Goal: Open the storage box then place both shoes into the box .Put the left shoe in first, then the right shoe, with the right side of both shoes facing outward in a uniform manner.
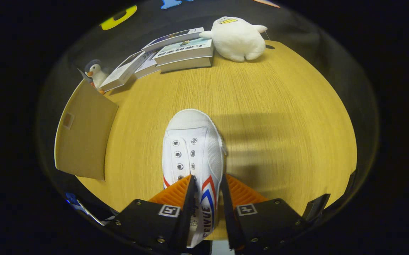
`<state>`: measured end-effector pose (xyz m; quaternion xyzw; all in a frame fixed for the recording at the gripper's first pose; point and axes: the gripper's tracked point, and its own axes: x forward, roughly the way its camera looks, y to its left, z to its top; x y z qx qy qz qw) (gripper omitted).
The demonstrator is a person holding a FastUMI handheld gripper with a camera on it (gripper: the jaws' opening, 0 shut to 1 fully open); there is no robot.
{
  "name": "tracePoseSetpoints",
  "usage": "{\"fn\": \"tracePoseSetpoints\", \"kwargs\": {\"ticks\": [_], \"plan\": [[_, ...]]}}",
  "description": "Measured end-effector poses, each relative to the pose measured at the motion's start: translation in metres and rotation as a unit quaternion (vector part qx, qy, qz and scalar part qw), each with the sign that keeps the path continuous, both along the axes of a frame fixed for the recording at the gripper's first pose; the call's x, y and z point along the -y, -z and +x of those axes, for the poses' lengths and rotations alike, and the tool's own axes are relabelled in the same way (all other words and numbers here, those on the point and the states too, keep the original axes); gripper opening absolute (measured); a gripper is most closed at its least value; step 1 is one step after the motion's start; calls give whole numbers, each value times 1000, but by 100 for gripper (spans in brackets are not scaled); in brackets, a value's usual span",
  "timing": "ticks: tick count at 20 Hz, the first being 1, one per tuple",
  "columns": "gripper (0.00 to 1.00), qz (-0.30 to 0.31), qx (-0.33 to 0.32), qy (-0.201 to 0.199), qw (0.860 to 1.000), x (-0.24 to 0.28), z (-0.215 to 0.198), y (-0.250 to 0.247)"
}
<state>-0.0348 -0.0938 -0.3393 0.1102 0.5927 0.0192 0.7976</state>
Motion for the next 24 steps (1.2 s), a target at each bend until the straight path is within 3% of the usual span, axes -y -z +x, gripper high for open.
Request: {"fn": "tracePoseSetpoints", "kwargs": {"ticks": [1,3,14,24], "plan": [[39,-12,5,9,1000,7,1,1],[18,-7,-2,27,1000,3,1,0],[18,74,33,92,992,-32,16,-53],[18,106,80,87,987,-88,40,-119]]}}
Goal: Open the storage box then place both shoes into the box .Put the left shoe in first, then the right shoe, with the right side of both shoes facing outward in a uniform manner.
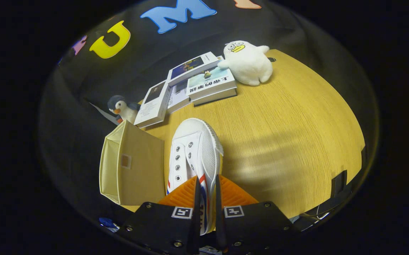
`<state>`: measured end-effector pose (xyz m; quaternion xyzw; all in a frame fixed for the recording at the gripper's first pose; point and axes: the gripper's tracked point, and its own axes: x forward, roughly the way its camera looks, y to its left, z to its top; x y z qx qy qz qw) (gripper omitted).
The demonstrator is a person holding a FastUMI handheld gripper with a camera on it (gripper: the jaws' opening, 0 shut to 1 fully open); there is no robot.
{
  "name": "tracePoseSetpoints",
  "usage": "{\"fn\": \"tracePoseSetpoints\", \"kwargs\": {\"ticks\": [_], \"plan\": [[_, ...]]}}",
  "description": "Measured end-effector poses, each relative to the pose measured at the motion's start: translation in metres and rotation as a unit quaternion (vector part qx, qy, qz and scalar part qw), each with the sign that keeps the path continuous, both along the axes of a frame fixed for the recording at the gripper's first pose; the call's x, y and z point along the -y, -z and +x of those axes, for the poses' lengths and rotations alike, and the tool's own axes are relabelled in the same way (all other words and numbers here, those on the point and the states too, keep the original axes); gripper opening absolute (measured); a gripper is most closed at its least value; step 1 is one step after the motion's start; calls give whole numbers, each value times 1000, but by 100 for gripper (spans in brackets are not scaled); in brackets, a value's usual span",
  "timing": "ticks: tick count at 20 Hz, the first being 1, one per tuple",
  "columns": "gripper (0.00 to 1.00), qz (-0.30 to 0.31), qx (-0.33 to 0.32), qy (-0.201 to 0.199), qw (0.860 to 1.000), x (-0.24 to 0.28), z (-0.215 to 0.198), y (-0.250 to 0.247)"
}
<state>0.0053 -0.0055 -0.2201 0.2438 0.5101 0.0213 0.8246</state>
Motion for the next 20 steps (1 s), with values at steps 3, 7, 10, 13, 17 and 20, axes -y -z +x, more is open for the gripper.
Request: {"fn": "tracePoseSetpoints", "kwargs": {"ticks": [3,7,10,13,17,20], "plan": [[18,4,14,-6,1000,-21,8,-18],[18,6,30,-23,999,-48,17,-41],[18,9,44,-34,998,-72,25,-57],[18,18,55,-46,997,-99,34,-69],[18,32,60,-59,996,-136,42,-77],[18,39,61,-66,995,-165,48,-77]]}}
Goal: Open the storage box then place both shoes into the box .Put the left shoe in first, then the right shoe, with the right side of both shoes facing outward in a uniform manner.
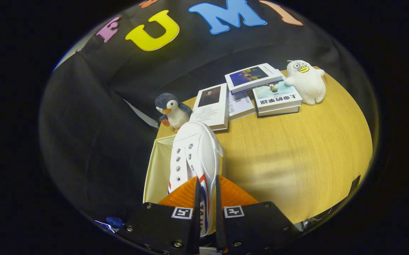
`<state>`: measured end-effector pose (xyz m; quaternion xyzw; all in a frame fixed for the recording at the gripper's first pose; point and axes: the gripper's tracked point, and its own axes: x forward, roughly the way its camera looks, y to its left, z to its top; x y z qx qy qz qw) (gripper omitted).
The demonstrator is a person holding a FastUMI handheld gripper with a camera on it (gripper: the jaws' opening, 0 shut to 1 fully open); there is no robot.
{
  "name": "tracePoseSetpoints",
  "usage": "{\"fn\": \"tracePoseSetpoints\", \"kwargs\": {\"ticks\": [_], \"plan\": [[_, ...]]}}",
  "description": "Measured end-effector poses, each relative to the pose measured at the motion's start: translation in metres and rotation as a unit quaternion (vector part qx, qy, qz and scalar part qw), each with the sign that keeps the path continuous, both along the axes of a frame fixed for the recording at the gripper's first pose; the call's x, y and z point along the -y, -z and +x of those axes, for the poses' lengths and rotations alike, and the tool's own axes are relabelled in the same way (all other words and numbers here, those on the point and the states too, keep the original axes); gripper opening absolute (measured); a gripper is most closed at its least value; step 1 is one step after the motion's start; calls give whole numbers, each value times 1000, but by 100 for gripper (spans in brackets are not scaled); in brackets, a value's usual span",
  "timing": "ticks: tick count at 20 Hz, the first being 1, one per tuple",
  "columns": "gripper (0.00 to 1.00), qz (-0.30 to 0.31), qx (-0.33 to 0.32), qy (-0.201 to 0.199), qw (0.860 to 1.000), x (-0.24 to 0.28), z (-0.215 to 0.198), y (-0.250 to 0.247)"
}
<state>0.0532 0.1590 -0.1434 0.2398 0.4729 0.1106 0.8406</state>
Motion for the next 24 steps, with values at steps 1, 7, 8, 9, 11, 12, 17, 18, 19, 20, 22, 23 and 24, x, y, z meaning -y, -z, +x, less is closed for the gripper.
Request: {"fn": "tracePoseSetpoints", "kwargs": {"ticks": [1,7,8,9,11,12,17,18,19,20,22,23,24], "plan": [[18,4,-1,-4,1000,-10,2,1],[18,-4,-7,-11,1000,-51,11,17],[18,-7,-7,-10,1000,-55,13,19],[18,-9,-7,-11,1000,-59,15,21],[18,-14,-6,-7,1000,-63,19,25],[18,-13,-1,-4,1000,-64,24,25],[15,25,58,48,997,-55,56,-14],[15,10,69,47,996,-50,56,-19],[37,-3,80,45,996,-44,54,-21],[46,-11,86,43,995,-38,51,-24],[75,-18,100,43,994,-27,47,-30],[86,-22,109,45,993,-19,44,-34],[98,-28,119,45,992,-9,40,-39]]}}
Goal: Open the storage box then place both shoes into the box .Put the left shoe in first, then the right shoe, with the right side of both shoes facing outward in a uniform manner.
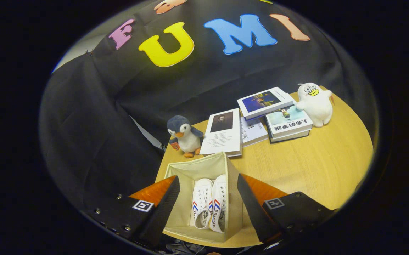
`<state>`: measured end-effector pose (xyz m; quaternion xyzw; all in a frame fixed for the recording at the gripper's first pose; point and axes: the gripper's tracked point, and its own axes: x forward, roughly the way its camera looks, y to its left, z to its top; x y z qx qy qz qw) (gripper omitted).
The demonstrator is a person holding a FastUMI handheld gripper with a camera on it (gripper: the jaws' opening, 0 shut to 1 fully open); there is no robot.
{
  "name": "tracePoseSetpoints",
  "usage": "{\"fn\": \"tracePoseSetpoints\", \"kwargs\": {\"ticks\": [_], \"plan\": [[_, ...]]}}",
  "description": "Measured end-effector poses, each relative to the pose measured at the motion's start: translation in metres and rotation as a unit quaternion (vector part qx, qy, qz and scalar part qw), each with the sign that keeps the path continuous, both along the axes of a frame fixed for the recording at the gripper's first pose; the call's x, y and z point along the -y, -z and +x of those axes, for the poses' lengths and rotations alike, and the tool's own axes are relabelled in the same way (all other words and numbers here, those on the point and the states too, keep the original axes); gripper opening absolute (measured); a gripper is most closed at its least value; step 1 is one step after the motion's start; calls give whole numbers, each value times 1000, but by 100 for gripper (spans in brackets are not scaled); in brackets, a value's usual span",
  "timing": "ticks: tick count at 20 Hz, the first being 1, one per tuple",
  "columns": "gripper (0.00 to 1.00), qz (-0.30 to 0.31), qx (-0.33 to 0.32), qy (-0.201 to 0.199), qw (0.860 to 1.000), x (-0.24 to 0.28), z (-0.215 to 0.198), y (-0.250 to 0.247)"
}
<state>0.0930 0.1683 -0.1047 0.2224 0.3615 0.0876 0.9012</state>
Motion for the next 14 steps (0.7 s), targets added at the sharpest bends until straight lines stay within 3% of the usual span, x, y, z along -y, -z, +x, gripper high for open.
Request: {"fn": "tracePoseSetpoints", "kwargs": {"ticks": [6,14], "plan": [[98,-55,62,6,997,63,-19,-33],[98,-136,152,36,978,158,-42,-82]]}}
